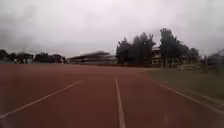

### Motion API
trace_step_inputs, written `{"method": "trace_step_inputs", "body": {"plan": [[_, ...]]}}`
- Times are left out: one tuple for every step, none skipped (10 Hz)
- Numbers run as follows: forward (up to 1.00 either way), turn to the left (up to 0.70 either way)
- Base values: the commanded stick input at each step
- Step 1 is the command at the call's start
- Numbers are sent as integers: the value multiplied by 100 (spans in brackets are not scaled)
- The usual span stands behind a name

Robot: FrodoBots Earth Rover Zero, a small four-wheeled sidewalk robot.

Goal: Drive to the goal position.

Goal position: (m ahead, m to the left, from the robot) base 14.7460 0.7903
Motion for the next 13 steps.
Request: {"method": "trace_step_inputs", "body": {"plan": [[70,0],[70,0],[70,0],[70,0],[70,0],[70,0],[70,0],[70,0],[70,0],[70,0],[70,0],[70,0],[70,0]]}}
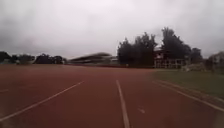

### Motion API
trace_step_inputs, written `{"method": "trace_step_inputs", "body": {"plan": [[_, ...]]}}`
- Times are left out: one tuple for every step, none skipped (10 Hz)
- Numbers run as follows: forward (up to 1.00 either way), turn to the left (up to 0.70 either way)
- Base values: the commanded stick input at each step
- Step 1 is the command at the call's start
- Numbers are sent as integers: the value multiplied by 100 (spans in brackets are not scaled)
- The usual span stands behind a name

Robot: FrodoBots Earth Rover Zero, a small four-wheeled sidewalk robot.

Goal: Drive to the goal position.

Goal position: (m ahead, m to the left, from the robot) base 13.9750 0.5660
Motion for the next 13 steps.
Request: {"method": "trace_step_inputs", "body": {"plan": [[70,0],[70,0],[70,0],[70,0],[70,0],[70,0],[70,0],[70,0],[70,0],[70,0],[70,0],[70,0],[70,0]]}}
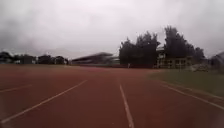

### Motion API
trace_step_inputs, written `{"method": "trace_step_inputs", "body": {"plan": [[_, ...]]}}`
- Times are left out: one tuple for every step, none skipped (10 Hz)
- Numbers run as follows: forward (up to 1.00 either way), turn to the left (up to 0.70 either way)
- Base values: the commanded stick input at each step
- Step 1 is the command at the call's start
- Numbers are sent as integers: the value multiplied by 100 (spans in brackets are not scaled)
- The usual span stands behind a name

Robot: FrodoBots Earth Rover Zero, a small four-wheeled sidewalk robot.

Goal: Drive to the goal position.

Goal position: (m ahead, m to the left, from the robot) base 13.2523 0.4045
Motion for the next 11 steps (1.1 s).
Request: {"method": "trace_step_inputs", "body": {"plan": [[70,0],[70,0],[70,0],[70,0],[70,0],[70,0],[70,0],[70,0],[70,0],[70,0],[70,0]]}}
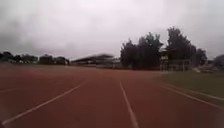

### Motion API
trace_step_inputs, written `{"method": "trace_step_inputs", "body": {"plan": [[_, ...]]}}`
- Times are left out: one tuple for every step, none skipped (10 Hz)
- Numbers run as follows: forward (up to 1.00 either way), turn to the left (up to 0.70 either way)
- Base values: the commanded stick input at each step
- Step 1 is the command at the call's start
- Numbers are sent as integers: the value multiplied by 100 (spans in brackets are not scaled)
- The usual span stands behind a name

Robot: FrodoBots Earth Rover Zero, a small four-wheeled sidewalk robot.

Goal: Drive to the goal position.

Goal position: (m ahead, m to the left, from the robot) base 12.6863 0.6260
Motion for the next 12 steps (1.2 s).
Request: {"method": "trace_step_inputs", "body": {"plan": [[70,0],[70,0],[70,0],[70,0],[70,0],[70,0],[70,0],[70,0],[70,0],[70,0],[70,0],[70,0]]}}
